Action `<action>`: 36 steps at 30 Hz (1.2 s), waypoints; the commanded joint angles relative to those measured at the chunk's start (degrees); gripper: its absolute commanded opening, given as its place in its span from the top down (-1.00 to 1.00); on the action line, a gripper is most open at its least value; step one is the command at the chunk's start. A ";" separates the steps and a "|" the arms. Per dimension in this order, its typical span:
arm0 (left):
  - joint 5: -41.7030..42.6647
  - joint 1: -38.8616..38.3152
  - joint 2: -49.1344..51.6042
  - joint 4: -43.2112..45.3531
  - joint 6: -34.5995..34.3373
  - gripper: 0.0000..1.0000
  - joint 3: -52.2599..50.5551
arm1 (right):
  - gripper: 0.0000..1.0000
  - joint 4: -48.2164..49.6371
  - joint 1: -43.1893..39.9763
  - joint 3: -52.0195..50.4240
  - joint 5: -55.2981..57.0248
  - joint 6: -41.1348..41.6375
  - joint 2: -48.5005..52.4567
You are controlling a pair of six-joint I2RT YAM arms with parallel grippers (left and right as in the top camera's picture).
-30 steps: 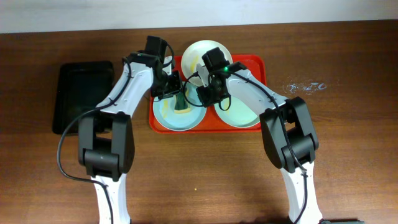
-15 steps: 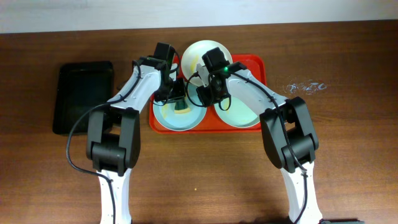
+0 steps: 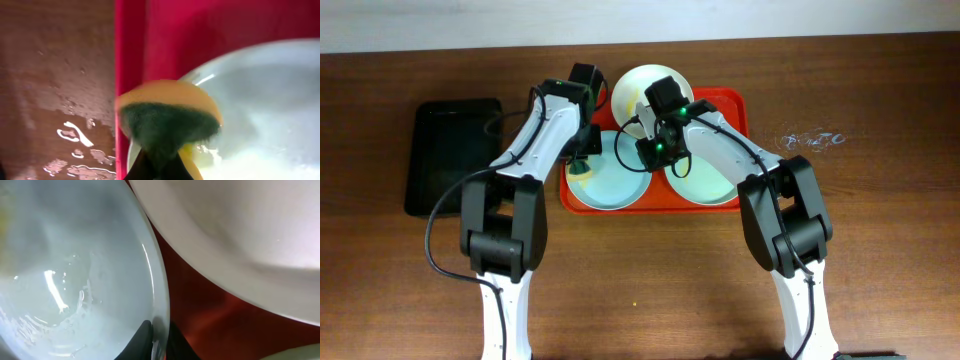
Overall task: Clean dirty plates on tray and stack at the side
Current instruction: 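Hold the plate with the right gripper and scrub it with the sponge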
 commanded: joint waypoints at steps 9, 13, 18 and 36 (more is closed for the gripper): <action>19.76 0.28 0.96 0.48 2.08 0.65 -1.09 | 0.76 -0.61 0.04 -0.76 0.94 0.46 2.56; 19.76 0.28 0.96 0.20 2.73 0.18 -2.54 | 0.75 -0.59 0.04 -0.76 0.94 0.46 2.56; 16.59 0.28 0.94 -0.31 4.66 0.19 -2.54 | 0.74 -0.68 0.04 -0.79 0.94 0.46 2.56; 7.78 0.46 1.01 -0.31 3.74 1.00 -6.45 | 0.74 -0.68 0.04 -0.79 0.96 0.46 2.56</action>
